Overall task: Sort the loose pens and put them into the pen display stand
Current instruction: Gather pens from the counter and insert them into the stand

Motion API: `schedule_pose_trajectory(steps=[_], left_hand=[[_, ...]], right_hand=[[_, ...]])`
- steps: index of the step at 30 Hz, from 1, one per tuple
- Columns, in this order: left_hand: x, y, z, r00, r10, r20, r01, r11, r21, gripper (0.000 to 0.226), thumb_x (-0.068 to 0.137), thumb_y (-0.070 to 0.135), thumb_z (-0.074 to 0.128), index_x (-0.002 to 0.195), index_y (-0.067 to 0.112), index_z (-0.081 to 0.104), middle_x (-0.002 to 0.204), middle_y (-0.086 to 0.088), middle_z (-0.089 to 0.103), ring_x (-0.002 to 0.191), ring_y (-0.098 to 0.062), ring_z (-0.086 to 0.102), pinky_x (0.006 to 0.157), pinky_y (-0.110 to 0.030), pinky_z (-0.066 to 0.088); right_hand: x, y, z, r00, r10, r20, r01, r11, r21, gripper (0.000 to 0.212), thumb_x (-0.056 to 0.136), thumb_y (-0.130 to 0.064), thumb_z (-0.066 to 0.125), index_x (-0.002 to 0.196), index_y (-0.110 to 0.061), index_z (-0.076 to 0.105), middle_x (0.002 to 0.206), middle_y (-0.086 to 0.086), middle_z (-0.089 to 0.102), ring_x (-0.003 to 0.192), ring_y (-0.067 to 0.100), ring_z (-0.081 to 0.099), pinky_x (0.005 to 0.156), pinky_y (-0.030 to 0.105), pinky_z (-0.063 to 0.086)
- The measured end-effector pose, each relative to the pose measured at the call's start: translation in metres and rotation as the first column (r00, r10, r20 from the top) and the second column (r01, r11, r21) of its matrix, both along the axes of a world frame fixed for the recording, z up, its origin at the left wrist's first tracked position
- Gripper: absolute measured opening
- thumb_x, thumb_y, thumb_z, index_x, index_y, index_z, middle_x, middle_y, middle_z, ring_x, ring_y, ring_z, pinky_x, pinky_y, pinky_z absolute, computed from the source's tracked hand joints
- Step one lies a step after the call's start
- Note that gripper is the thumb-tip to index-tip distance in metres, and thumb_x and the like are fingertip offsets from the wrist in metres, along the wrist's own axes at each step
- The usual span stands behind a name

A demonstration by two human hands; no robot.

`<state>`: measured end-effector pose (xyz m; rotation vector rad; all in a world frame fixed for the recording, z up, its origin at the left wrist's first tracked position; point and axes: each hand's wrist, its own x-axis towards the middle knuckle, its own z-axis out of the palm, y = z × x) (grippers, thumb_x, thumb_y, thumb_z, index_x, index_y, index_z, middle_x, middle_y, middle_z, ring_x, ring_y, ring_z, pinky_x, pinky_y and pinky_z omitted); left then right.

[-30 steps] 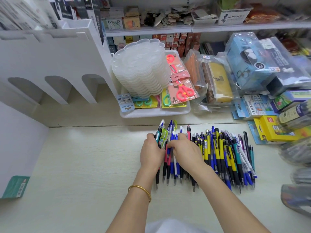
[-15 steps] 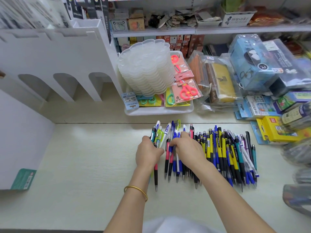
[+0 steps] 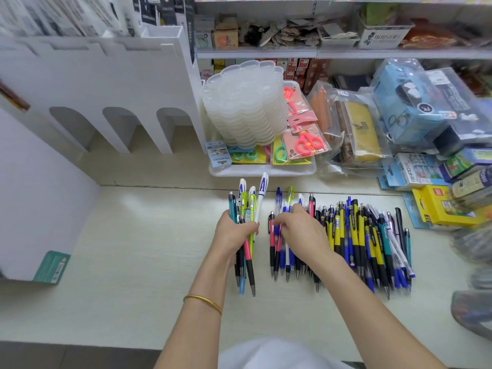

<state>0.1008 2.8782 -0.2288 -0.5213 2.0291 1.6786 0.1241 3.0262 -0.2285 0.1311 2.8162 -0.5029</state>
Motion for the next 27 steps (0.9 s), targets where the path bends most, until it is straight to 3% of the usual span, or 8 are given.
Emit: schedule_pose_trajectory(steps=[3,5,7,10,15,19,22,27], left_hand=[[0.001,-0.001,0.012,0.998,-0.001,-0.065,0.008,0.995,0.102,0.024,0.081,0.001,0.068,0.096,0.014,0.054,0.088,-0.012,0.063,0.078,-0.020,0.063,0.065,-0.028,0.055],[0.000,0.000,0.022,0.992,0.049,-0.119,-0.032,0.990,0.135,0.024,0.080,0.002,0.068,0.095,0.016,0.053,0.085,-0.009,0.061,0.076,-0.020,0.061,0.071,-0.032,0.054],[-0.003,0.000,0.033,0.978,0.121,-0.167,-0.094,0.983,0.159,0.027,0.079,0.005,0.070,0.095,0.019,0.053,0.089,-0.009,0.061,0.080,-0.022,0.061,0.076,-0.035,0.054],[-0.008,-0.001,0.052,0.918,0.232,-0.320,-0.168,0.962,0.215,0.031,0.080,0.006,0.071,0.096,0.026,0.052,0.090,-0.001,0.063,0.079,-0.010,0.063,0.074,-0.024,0.055],[-0.004,0.003,0.081,0.804,0.303,-0.512,-0.156,0.938,0.310,0.037,0.083,0.001,0.068,0.099,0.029,0.050,0.088,0.009,0.062,0.072,0.006,0.061,0.068,-0.011,0.048],[-0.001,0.003,0.089,0.756,0.272,-0.595,-0.064,0.936,0.346,0.045,0.082,-0.006,0.067,0.099,0.031,0.049,0.092,0.006,0.061,0.078,0.005,0.062,0.070,-0.010,0.047],[0.002,0.003,0.089,0.741,0.247,-0.624,-0.012,0.934,0.356,0.055,0.080,-0.012,0.067,0.103,0.035,0.049,0.098,0.007,0.062,0.087,0.003,0.063,0.074,-0.012,0.048],[0.001,-0.003,0.089,0.720,0.259,-0.644,0.028,0.916,0.400,0.072,0.073,-0.008,0.069,0.117,0.043,0.045,0.125,-0.002,0.057,0.111,-0.005,0.061,0.088,-0.019,0.049]], right_hand=[[0.004,-0.013,0.004,0.991,-0.121,-0.050,0.103,0.957,-0.272,0.031,0.099,-0.017,0.042,0.124,-0.022,0.060,0.116,0.000,0.053,0.095,0.017,0.057,0.080,0.032,0.049],[0.009,-0.027,0.008,0.971,-0.235,0.036,0.216,0.809,-0.547,0.029,0.100,-0.023,0.044,0.123,-0.018,0.059,0.106,-0.004,0.058,0.089,0.013,0.058,0.081,0.035,0.054],[0.014,-0.038,0.011,0.894,-0.337,0.294,0.435,0.508,-0.743,0.031,0.101,-0.030,0.040,0.120,-0.013,0.059,0.097,0.000,0.060,0.078,0.015,0.060,0.072,0.033,0.056],[0.019,-0.049,0.010,0.708,-0.372,0.600,0.669,0.080,-0.739,0.042,0.102,-0.041,0.036,0.113,-0.012,0.064,0.105,0.010,0.067,0.093,0.025,0.065,0.076,0.037,0.055],[0.016,-0.078,0.023,0.546,-0.156,0.823,0.553,-0.672,-0.493,0.050,0.098,-0.039,0.046,0.082,0.000,0.073,0.089,0.017,0.070,0.087,0.034,0.068,0.078,0.047,0.053],[-0.003,-0.089,0.037,0.580,-0.131,0.804,0.455,-0.767,-0.453,0.042,0.094,-0.035,0.048,0.091,-0.001,0.073,0.085,0.012,0.069,0.081,0.024,0.064,0.094,0.033,0.045],[-0.013,-0.091,0.043,0.619,-0.126,0.775,0.418,-0.783,-0.461,0.038,0.094,-0.031,0.048,0.108,-0.001,0.069,0.098,0.013,0.072,0.084,0.025,0.071,0.081,0.031,0.055],[-0.018,-0.096,0.052,0.685,-0.175,0.707,0.328,-0.793,-0.514,0.039,0.096,-0.026,0.045,0.093,0.001,0.073,0.095,0.015,0.073,0.078,0.025,0.073,0.070,0.034,0.058]])
